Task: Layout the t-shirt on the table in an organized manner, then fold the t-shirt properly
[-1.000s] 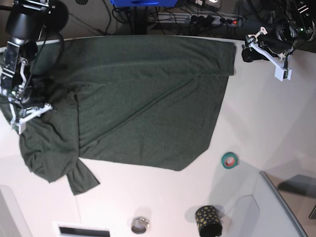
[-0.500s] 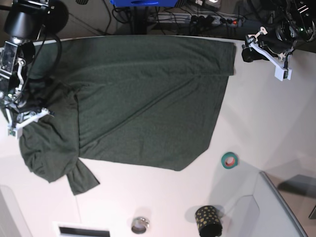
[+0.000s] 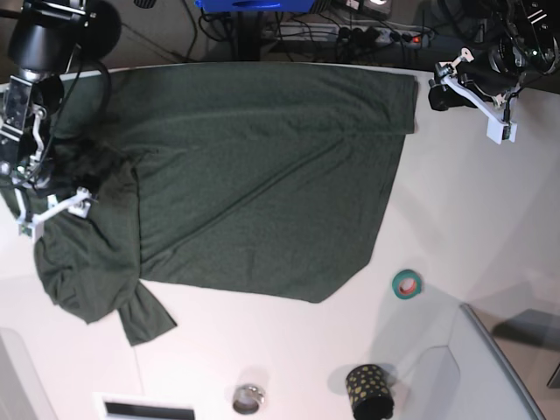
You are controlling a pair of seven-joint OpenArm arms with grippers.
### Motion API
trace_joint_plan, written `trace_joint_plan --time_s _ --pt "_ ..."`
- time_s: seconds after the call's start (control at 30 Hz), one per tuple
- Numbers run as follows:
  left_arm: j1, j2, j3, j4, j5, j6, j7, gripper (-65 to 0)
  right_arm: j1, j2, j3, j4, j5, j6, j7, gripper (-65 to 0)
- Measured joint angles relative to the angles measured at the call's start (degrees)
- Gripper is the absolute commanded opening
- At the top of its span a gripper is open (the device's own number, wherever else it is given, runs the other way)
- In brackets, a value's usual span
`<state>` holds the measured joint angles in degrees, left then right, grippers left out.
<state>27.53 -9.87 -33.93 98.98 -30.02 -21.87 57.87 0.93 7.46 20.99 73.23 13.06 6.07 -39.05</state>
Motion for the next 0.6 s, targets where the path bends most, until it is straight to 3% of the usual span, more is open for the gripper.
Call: trace_joint_plan --time_s 0.1,0.6 --pt "0.0 0.0 0.0 0.0 0.0 0.0 0.0 -25.2 0.3 0.4 0.0 -2.0 -0.2 -0.1 0.2 -19.1" --pt "0.1 0.0 0.0 0.0 0.0 0.0 0.0 -25.2 2.2 0.4 0.0 -6.1 -0.2 -0.1 2.1 -20.6"
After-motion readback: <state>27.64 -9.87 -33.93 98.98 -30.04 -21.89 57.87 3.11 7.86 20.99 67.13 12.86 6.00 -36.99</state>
